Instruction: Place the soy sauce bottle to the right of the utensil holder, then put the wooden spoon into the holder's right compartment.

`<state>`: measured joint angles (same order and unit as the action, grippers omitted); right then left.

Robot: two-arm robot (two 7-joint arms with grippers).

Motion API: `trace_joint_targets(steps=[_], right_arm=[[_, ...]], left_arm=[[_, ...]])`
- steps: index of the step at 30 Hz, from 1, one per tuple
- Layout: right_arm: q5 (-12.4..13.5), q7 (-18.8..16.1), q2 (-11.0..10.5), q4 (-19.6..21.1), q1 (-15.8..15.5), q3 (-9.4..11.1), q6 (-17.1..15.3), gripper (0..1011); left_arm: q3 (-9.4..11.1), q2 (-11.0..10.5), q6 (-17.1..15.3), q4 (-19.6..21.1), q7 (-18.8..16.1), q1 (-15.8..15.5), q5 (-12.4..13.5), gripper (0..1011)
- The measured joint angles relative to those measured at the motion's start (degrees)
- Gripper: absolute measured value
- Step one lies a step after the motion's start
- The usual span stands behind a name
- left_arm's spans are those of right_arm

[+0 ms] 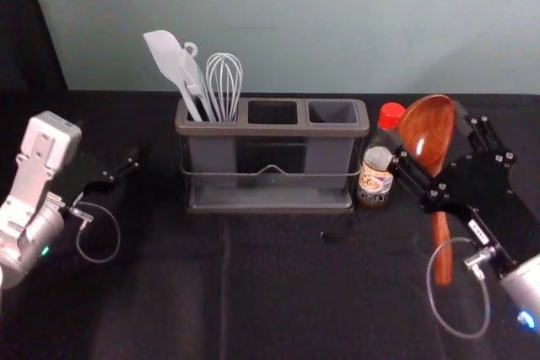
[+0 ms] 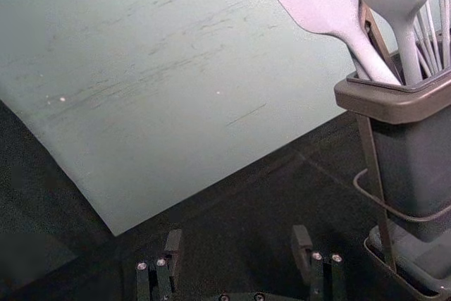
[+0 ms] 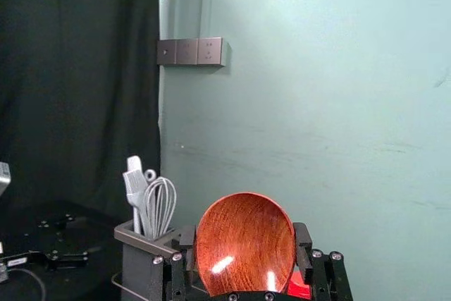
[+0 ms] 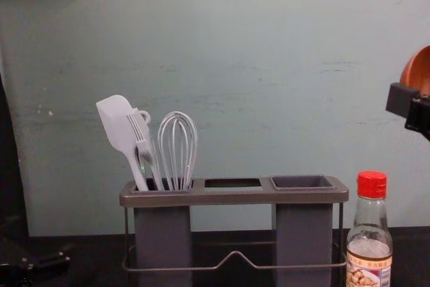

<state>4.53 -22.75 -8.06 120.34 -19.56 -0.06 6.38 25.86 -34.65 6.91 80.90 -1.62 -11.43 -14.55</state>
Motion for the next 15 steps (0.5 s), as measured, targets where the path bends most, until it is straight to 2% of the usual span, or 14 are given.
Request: trace_joint_targets(steps=[4,15], right_arm=[[-1.02,0.97,-0.27,0.18,-0.36,-0.62,0.03,837],[-0.90,0.89,-0.21,0.12,-0.23,-0.54,-0.10,837]], left_arm=[[0.00,0.00,0.00,0.00,0.00,0.00,0.00,1000],[0.00,0.00,0.00,0.00,0.00,0.00,0.00,1000]])
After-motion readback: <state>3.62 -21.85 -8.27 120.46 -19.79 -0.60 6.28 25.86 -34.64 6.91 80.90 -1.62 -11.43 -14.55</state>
